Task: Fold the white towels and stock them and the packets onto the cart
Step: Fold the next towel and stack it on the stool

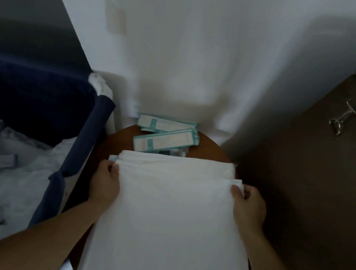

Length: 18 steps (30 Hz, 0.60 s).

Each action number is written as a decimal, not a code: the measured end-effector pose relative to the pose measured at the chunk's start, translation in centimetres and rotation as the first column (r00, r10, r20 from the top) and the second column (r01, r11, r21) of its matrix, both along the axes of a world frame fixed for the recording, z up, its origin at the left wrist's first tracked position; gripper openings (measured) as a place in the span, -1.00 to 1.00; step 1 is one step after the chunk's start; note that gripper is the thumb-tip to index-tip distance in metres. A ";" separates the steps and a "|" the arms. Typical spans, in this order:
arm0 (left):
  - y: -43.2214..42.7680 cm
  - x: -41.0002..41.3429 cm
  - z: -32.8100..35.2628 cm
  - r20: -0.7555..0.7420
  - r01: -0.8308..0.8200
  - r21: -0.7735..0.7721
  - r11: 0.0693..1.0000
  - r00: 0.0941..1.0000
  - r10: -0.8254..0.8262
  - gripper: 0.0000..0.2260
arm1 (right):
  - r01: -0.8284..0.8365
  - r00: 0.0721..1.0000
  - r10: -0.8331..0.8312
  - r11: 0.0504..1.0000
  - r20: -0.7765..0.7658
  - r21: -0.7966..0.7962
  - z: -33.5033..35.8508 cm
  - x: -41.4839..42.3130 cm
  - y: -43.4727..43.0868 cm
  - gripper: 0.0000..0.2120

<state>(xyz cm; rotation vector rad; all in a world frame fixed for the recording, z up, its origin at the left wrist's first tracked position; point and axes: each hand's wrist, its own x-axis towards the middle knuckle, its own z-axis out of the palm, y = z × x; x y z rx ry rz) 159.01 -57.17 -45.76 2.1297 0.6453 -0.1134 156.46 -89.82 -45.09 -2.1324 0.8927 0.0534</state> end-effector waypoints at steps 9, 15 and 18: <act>0.2 -2.1 -0.1 -0.025 0.472 0.625 0.621 0.808 -0.589 -0.37 | -0.213 0.975 0.218 0.873 -0.041 -0.439 0.1 -1.7 1.5 -0.27; -1.9 -4.5 -4.3 -0.193 0.685 0.616 0.390 0.611 -0.768 -0.36 | -0.651 0.742 0.588 0.518 -0.321 -0.555 -2.2 -4.5 3.2 -0.31; -1.5 -3.9 -5.8 -0.226 0.687 0.604 0.405 0.635 -0.739 -0.35 | -0.664 0.743 0.549 0.533 -0.383 -0.525 -4.1 -4.4 2.5 -0.31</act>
